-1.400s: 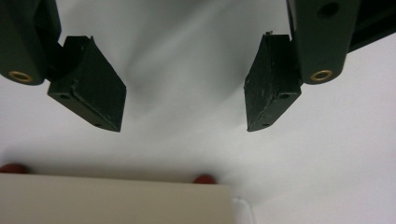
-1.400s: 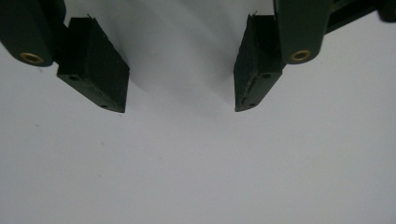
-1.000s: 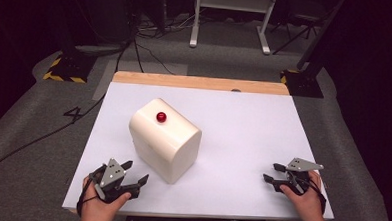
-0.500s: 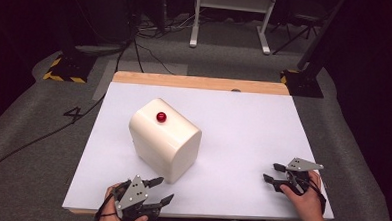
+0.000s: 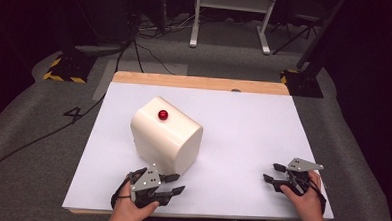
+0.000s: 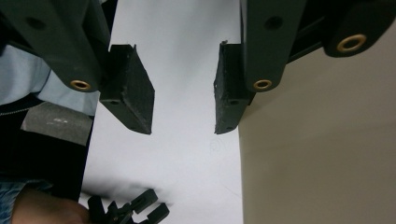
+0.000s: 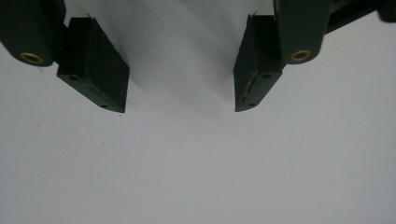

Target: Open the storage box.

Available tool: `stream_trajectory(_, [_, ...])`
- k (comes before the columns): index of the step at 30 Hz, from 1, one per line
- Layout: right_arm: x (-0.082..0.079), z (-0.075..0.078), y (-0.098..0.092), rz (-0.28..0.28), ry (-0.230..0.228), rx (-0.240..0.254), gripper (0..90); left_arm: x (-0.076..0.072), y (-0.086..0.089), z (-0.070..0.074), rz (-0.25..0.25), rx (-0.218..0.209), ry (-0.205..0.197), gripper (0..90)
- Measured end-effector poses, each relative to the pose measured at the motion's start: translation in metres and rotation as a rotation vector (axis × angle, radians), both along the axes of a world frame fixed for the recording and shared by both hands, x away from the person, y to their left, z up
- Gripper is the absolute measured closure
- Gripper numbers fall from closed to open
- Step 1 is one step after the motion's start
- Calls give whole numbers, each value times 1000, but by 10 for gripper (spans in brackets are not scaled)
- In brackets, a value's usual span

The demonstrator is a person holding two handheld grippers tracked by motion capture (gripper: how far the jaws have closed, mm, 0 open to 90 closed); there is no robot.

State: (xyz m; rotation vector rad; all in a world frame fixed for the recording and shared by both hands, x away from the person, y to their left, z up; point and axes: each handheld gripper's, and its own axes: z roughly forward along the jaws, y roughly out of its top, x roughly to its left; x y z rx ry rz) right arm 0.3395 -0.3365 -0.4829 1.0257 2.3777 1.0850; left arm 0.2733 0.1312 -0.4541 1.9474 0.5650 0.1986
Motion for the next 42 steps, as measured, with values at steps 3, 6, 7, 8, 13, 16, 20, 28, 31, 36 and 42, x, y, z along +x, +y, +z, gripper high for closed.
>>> stream_trajectory(3, [0, 0, 0, 0, 1, 0, 364, 3, -7, -1, 4, 6, -16, 563])
stream_trajectory(6, [0, 0, 0, 0, 1, 1, 364, 9, -19, -2, 12, 12, -33, 553])
stream_trajectory(7, [0, 0, 0, 0, 1, 0, 364, 12, -22, -2, 13, 8, -35, 553])
stream_trajectory(8, [0, 0, 0, 0, 1, 0, 364, 14, -25, -3, 12, 5, -35, 553])
stream_trajectory(13, [0, 0, 0, 0, 1, 1, 364, 28, -43, -4, 34, -8, -45, 565])
stream_trajectory(16, [0, 0, 0, 0, 2, 1, 364, 38, -55, -5, 53, 4, -64, 565])
stream_trajectory(20, [0, 0, 0, 0, 2, 0, 364, 57, -76, -6, 91, 18, -87, 567])
stream_trajectory(28, [0, 0, 0, -1, 3, 3, 364, 81, -99, -7, 159, 70, -147, 585])
stream_trajectory(31, [0, 0, 0, -1, 3, 3, 363, 89, -106, -8, 190, 64, -146, 582])
stream_trajectory(36, [0, 0, 0, 0, 4, 4, 362, 95, -114, -9, 214, 66, -145, 546])
stream_trajectory(42, [1, 0, -1, 1, 6, 4, 361, 79, -110, 3, 185, 102, -153, 400])
